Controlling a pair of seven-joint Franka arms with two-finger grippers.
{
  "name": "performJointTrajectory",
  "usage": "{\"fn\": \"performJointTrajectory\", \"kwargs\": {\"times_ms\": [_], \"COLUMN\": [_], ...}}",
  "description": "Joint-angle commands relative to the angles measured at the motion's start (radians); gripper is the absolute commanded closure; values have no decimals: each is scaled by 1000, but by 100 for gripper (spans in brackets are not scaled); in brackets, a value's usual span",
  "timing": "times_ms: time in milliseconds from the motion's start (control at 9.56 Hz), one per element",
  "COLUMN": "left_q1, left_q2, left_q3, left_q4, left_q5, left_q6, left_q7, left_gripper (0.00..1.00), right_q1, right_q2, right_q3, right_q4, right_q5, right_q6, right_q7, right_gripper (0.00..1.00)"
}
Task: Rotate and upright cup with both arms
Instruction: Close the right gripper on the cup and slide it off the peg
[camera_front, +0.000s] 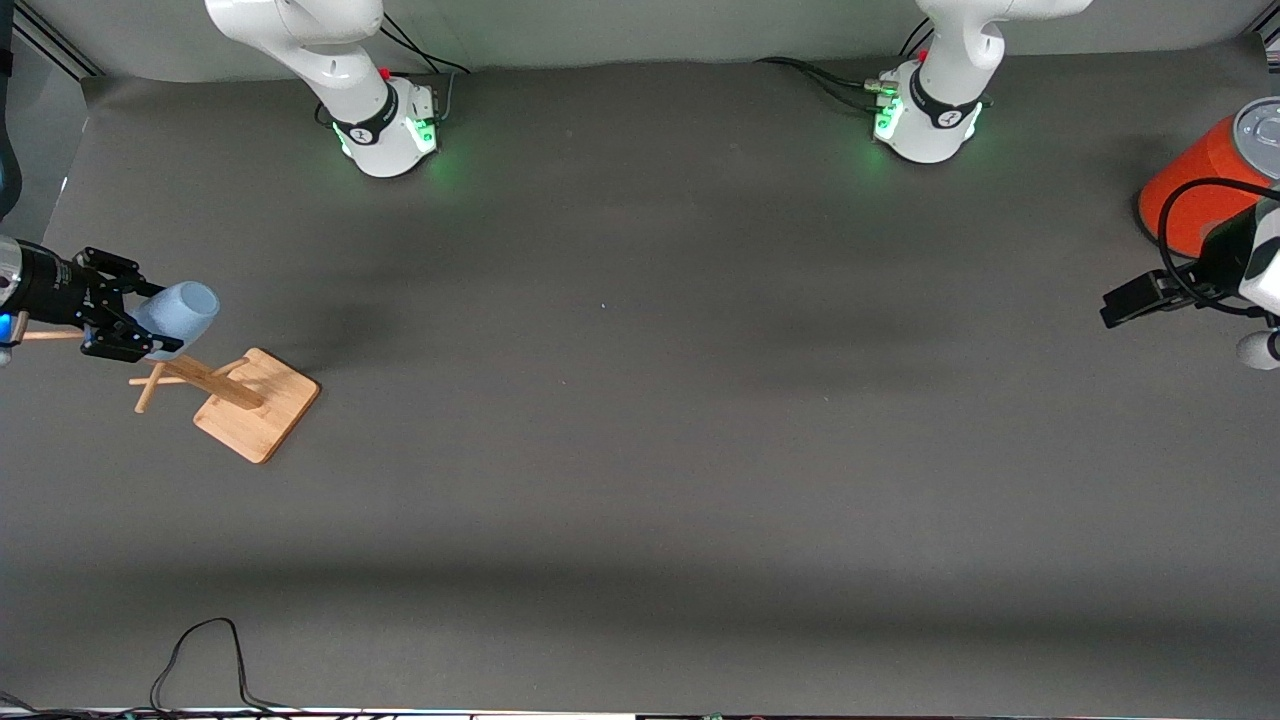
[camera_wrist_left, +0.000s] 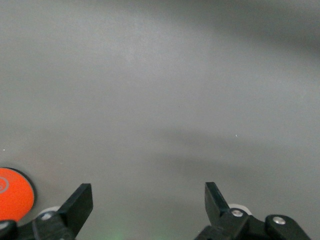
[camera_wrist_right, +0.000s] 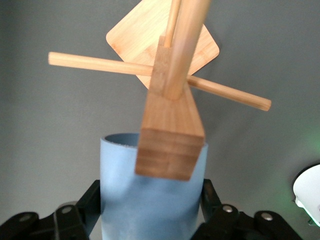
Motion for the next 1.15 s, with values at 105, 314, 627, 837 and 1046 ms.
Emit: {"fn": "performJointTrajectory", "kwargs": {"times_ms": [105,314,627,837,1046], "left_q1": [-3,-4,-7,-6,-6], "left_q2": [3,3,3,3,3], "left_q3": [1,1,1,0,0], "left_q4": [15,15,15,15,15], "left_q5": [7,7,4,6,6], "left_q6": [-9,-10,-7,-7,-7], "left_q7": [-12,-12,-12,-12,-12], "left_gripper": [0,0,0,0,0], "right_q1": [44,151,374,519,623], "right_q2": [-30,-51,-45,-19,33], "right_q3": [7,9,9,9,9], "right_q4": [77,123,180,196,231], "right_q5": [20,23,21,12,3], "right_q6": [-97,-127,-102,-20,17], "right_q7": [93,243,389,498,512], "right_gripper": [43,43,43,43,43]}}
